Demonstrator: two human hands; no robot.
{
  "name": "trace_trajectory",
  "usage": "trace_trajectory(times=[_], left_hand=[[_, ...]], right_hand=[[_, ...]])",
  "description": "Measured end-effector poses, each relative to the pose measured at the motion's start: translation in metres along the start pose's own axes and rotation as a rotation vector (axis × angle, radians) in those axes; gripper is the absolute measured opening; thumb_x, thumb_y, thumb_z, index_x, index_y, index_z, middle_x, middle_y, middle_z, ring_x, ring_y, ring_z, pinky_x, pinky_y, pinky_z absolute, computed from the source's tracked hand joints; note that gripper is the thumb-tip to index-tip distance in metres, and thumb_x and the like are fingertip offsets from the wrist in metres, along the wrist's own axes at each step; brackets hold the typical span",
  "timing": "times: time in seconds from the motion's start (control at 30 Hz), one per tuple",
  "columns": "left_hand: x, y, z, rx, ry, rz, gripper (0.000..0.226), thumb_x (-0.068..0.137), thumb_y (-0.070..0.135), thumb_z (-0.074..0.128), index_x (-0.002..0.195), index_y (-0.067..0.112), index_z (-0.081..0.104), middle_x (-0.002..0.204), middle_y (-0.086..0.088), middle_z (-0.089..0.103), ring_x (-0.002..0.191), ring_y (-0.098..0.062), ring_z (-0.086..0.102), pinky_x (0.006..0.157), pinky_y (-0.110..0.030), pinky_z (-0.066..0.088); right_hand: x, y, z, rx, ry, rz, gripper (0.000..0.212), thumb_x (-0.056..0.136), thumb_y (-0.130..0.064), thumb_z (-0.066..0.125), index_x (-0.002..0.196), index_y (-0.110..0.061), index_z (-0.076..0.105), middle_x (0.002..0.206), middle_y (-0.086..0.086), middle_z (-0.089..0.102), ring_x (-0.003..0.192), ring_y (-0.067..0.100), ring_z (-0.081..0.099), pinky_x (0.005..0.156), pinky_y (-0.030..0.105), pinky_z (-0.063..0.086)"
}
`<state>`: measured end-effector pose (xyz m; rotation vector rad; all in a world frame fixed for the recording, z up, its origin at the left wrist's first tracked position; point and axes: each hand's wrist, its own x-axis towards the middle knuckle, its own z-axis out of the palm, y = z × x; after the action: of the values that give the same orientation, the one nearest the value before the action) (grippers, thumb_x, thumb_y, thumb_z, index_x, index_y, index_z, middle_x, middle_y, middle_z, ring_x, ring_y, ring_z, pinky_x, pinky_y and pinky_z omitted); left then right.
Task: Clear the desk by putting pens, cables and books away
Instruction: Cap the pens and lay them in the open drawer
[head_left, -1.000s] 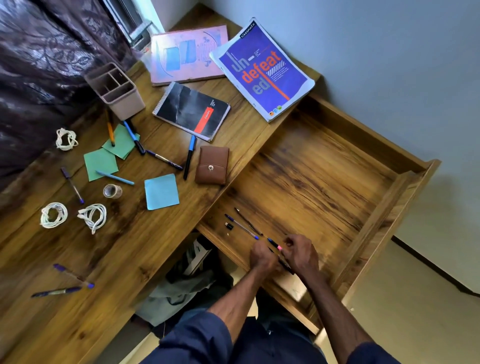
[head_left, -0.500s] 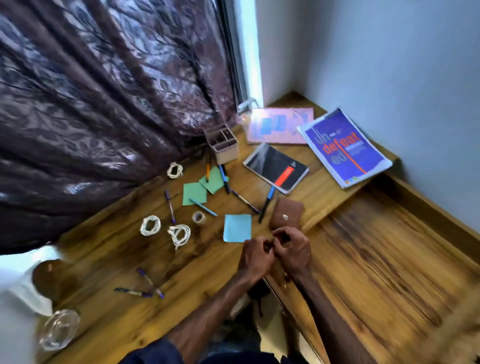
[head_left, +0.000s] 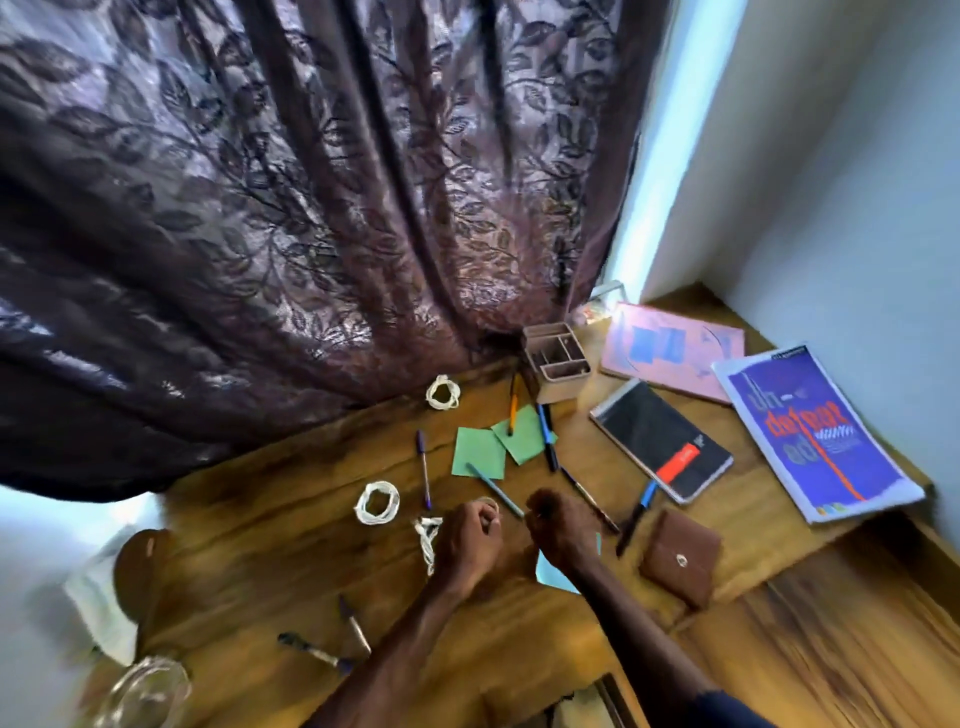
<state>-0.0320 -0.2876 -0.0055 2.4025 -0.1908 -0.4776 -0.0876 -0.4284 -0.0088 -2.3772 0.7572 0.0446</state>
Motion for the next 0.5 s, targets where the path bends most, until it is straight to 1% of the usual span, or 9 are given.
trace_trajectory(times=[0.07,0.1,0.17,0.23,0.3,0.33,0.43,0.47,0.5], left_hand=[[0.008,-0.007,-0.003,-0.013,0.009,-0.036,0.001,0.088,0.022,0.068,0.089,0.022,0.069,0.099,0.002,0.075,0.097,-0.019,0.07,0.083,-0.029,0.053],[0.012,-0.01,-0.004,-0.012,0.008,-0.047,0.003,0.088,0.023,0.069,0.087,0.025,0.067,0.098,0.003,0.075,0.096,-0.019,0.07,0.083,-0.029,0.053],[0.016,-0.014,-0.004,-0.027,0.003,-0.059,0.005,0.087,0.022,0.069,0.087,0.025,0.066,0.099,0.002,0.075,0.097,-0.018,0.07,0.084,-0.029,0.051],[0.023,-0.018,-0.004,-0.025,-0.008,-0.062,0.003,0.088,0.023,0.069,0.091,0.022,0.069,0.1,0.004,0.075,0.098,-0.016,0.069,0.086,-0.031,0.053],[0.029,-0.02,-0.003,-0.037,-0.027,-0.076,0.006,0.09,0.023,0.068,0.095,0.021,0.068,0.102,0.006,0.073,0.098,-0.014,0.068,0.086,-0.034,0.055],[0.031,-0.019,-0.003,-0.047,-0.03,-0.079,0.006,0.091,0.023,0.067,0.097,0.02,0.068,0.102,0.006,0.072,0.097,-0.014,0.068,0.084,-0.032,0.055],[0.038,-0.013,0.001,-0.088,-0.007,-0.06,0.007,0.094,0.024,0.065,0.099,0.018,0.065,0.102,0.003,0.071,0.091,-0.012,0.066,0.069,-0.02,0.048],[0.04,-0.009,0.004,-0.14,-0.01,-0.057,0.012,0.094,0.025,0.065,0.102,0.017,0.064,0.103,-0.001,0.071,0.09,-0.013,0.065,0.069,-0.021,0.049],[0.041,-0.003,0.005,-0.219,-0.022,-0.06,0.019,0.094,0.026,0.067,0.108,0.014,0.062,0.105,-0.004,0.07,0.09,-0.015,0.065,0.073,-0.025,0.054]], right_hand=[[0.014,-0.01,0.009,-0.085,-0.084,-0.025,0.016,0.083,-0.018,0.063,0.095,-0.012,0.072,0.097,0.013,0.074,0.1,0.034,0.067,0.076,0.039,0.051],[0.02,-0.014,0.014,-0.124,-0.119,-0.032,0.017,0.084,-0.017,0.062,0.098,-0.011,0.07,0.1,0.013,0.072,0.101,0.034,0.066,0.077,0.039,0.049],[0.027,-0.015,0.022,-0.157,-0.152,-0.018,0.019,0.089,-0.015,0.058,0.104,-0.01,0.068,0.106,0.012,0.07,0.103,0.033,0.064,0.08,0.04,0.048],[0.033,-0.015,0.029,-0.152,-0.144,0.0,0.018,0.096,-0.017,0.054,0.104,-0.009,0.067,0.107,0.012,0.068,0.099,0.03,0.065,0.081,0.041,0.051],[0.036,-0.014,0.031,-0.124,-0.128,-0.006,0.02,0.1,-0.017,0.05,0.102,-0.008,0.068,0.104,0.012,0.068,0.093,0.026,0.064,0.077,0.037,0.052],[0.035,-0.014,0.03,-0.112,-0.123,-0.011,0.021,0.101,-0.016,0.05,0.1,-0.008,0.069,0.101,0.012,0.068,0.09,0.024,0.063,0.074,0.036,0.051],[0.03,-0.008,0.024,-0.05,-0.098,0.011,0.016,0.095,-0.012,0.056,0.092,-0.006,0.071,0.092,0.012,0.069,0.08,0.024,0.061,0.064,0.035,0.046],[0.027,-0.004,0.021,-0.017,-0.075,0.024,0.012,0.091,-0.011,0.06,0.09,-0.006,0.072,0.088,0.011,0.07,0.078,0.023,0.062,0.062,0.033,0.044],[0.024,-0.001,0.017,0.008,-0.047,0.04,0.01,0.087,-0.012,0.064,0.088,-0.009,0.073,0.086,0.007,0.071,0.077,0.022,0.064,0.062,0.031,0.044]])
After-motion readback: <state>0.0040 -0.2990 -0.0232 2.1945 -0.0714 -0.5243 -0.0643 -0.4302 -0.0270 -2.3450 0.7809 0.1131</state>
